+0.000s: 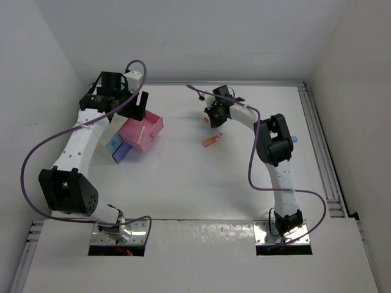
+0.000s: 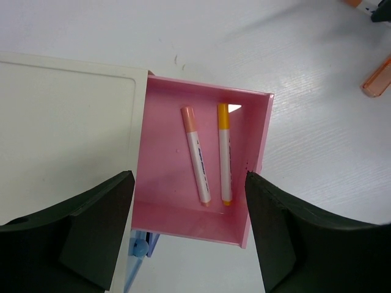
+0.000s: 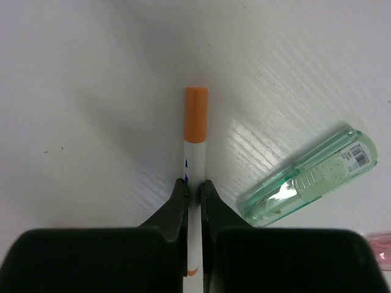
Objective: Sort the stationery into containers
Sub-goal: Pick up the pen from the center of the board, then place the pen in the drawer.
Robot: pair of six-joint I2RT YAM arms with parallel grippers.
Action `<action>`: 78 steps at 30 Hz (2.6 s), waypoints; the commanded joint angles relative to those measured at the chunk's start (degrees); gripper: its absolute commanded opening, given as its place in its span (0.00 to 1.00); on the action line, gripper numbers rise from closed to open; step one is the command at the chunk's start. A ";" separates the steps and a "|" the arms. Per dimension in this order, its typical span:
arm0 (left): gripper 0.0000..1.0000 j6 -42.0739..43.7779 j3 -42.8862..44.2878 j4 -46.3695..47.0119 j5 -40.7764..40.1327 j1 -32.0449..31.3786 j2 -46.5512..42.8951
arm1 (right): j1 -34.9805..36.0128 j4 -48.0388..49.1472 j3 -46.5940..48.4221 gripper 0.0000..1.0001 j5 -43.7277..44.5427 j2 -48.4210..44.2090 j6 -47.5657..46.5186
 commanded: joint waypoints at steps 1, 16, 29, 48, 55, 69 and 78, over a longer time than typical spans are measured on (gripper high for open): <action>0.80 -0.74 2.70 0.60 1.06 0.60 -1.39 | 2.19 -2.33 1.41 0.00 2.80 1.42 -4.44; 0.85 -28.59 -24.97 37.77 30.68 2.27 -18.26 | -0.45 21.89 -13.35 0.00 -29.88 -26.60 33.40; 0.85 -55.49 -26.13 63.08 40.70 1.92 -15.97 | 7.20 35.63 -13.28 0.00 -37.01 -33.03 51.19; 0.53 -59.28 -26.04 70.48 39.38 -0.46 -13.69 | 11.33 40.11 -13.88 0.00 -39.82 -32.77 54.96; 0.00 -48.32 -20.43 52.09 40.61 2.35 -12.64 | 8.89 39.77 -16.69 0.41 -39.04 -34.26 56.73; 0.00 9.80 -2.92 4.38 4.93 1.57 -3.76 | -12.03 12.71 -33.66 0.45 -20.87 -44.11 34.23; 0.01 10.07 -8.11 11.14 5.46 1.48 0.63 | -15.74 7.78 -34.72 0.43 -4.59 -41.56 29.31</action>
